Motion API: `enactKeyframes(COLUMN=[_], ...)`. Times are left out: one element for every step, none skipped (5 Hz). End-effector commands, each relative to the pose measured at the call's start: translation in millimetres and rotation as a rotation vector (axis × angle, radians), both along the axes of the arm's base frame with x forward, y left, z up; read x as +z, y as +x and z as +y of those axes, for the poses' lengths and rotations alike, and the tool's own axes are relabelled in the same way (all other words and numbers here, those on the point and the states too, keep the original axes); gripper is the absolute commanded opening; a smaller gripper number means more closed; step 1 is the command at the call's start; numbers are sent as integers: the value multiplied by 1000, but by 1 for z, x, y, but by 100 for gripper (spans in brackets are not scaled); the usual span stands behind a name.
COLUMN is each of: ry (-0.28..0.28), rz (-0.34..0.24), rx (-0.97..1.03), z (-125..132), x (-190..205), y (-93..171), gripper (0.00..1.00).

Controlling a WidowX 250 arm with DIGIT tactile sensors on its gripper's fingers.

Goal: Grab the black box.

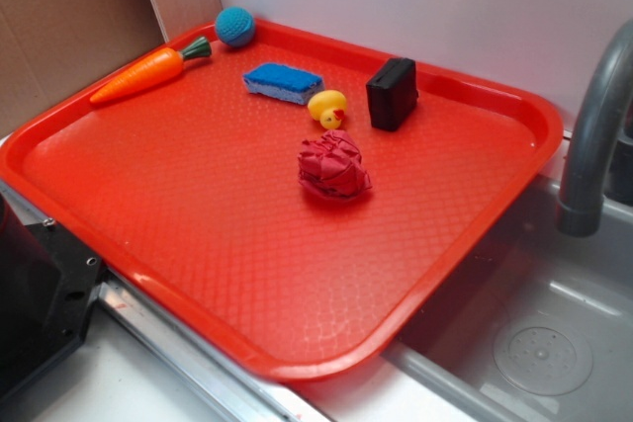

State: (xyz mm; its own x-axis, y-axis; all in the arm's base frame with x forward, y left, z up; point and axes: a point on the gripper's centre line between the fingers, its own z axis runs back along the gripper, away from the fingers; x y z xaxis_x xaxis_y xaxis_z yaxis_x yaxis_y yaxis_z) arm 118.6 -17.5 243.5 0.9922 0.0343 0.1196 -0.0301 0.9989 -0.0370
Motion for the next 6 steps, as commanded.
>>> enactKeyframes(ry=[0, -14, -48, -48, -48, -48], rz=[0, -27, -109, -109, -109, -109], rx=[0, 246, 400, 400, 400, 400], z=[0, -1, 15, 15, 15, 15], x=[0, -16, -14, -14, -14, -14], y=[0, 41, 91, 91, 91, 91], gripper=[100, 100, 100, 100, 100, 100])
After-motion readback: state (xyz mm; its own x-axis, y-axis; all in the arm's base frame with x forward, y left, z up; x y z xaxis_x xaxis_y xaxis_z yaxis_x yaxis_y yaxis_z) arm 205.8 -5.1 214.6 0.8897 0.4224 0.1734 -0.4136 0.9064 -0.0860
